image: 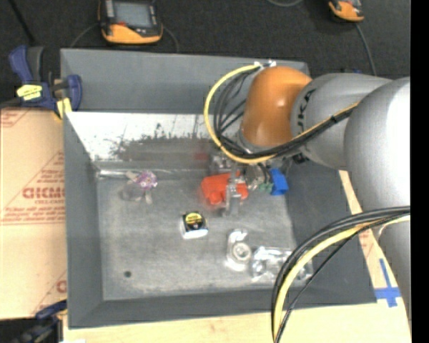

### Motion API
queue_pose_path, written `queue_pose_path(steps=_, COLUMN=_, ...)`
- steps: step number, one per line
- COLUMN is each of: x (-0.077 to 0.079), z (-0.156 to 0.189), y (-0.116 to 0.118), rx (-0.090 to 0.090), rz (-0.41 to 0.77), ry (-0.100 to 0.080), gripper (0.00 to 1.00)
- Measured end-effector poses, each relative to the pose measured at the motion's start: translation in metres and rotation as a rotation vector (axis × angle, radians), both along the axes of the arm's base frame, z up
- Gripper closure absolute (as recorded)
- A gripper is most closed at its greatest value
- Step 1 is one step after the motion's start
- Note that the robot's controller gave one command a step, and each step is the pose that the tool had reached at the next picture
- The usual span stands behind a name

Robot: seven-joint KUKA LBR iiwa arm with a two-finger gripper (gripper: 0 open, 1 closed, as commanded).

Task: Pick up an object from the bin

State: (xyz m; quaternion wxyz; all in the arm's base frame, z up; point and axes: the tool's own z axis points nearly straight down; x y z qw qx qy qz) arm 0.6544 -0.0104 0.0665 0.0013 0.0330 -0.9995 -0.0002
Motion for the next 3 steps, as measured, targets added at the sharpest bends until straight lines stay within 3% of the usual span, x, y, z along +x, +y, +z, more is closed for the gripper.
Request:
queue_pose_path(steps=1, x=-0.002, z=0.036, y=-0.003, rx=0.001, rz=-0.071, ry=-0.012, gripper=0.0)
queue_pose_path(steps=2, x=0.001, z=0.049, y=-0.005, rx=0.001, rz=-0.133, ry=-0.015, gripper=0.0)
queue_pose_path(steps=3, x=-0.004, z=0.002, y=-0.005, rx=0.001, rz=-0.175, ry=-0.001, gripper=0.0)
